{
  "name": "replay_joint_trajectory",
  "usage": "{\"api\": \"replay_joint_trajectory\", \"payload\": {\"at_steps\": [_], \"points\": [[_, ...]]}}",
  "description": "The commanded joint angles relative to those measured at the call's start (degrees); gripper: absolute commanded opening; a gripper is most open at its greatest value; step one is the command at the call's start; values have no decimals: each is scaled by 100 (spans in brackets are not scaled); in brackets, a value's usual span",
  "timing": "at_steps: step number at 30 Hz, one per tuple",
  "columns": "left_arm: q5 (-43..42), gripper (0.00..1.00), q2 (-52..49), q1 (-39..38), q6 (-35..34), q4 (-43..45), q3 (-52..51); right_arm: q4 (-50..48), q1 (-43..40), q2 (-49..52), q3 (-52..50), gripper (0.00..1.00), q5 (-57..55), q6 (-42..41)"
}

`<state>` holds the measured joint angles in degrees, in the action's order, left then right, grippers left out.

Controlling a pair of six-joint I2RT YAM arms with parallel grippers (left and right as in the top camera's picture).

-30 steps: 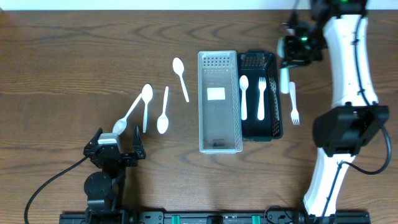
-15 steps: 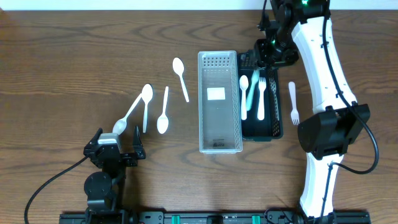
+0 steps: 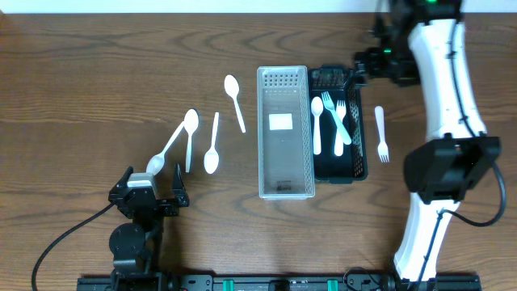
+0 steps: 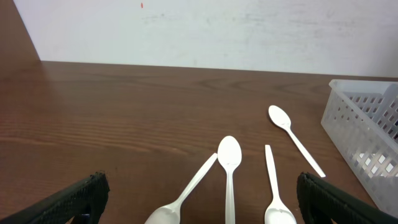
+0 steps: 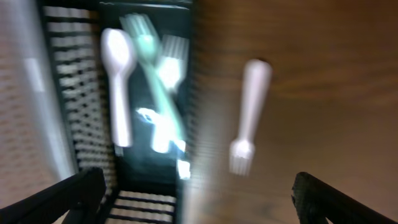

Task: Pack container
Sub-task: 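Carry the mint-green fork into the dark basket and release, then lower the right gripper onto the last white fork and grasp it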

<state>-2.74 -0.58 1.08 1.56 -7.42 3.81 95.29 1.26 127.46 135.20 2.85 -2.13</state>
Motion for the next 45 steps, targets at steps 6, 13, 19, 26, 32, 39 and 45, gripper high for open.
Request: {"api": "replay_joint_trajectory", "payload": {"at_steps": [6,13,19,26,32,39,45], "points": [[33,98,28,24,76,-59,-166,190,-699,-4,-229,99,-155,315],[35,98,28,24,76,-59,-166,-321,-575,-4,-1397,99,-210,372],[33,98,28,24,76,-59,-166,-990,-557,-4,-2210,99,-195,442],[35,98,28,24,76,-59,-166,-1722,-503,-4,-3014,99,-199,566],[33,98,28,24,76,-59,-166,-2131,-457,-4,-3438,99,-240,566],[33,98,28,24,76,-59,-166,-2439,-461,-4,-3762,99,-289,763],[33,98,28,24,76,-59,-166,-2699,-461,-4,-4026,99,-546,999]]}}
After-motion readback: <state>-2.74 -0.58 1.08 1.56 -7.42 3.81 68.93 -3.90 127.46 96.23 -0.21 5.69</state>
